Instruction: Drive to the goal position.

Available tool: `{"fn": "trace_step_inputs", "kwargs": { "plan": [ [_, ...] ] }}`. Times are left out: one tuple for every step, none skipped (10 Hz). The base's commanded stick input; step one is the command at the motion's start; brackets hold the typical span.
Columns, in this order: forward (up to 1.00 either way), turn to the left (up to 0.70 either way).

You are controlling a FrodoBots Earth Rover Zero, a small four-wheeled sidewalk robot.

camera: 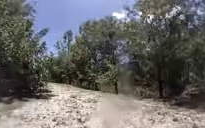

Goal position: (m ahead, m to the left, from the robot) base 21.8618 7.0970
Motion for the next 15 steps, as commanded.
{"fn": "trace_step_inputs", "kwargs": {
  "plan": [
    [0.85, 0.00],
    [0.85, 0.00],
    [0.85, 0.00],
    [0.85, 0.00],
    [0.85, 0.00],
    [0.85, 0.00],
    [0.85, 0.00],
    [0.85, 0.00],
    [0.85, 0.00],
    [0.85, 0.00],
    [0.85, 0.06],
    [0.85, 0.19],
    [0.85, 0.31],
    [0.85, 0.34],
    [0.85, 0.34]
  ]
}}
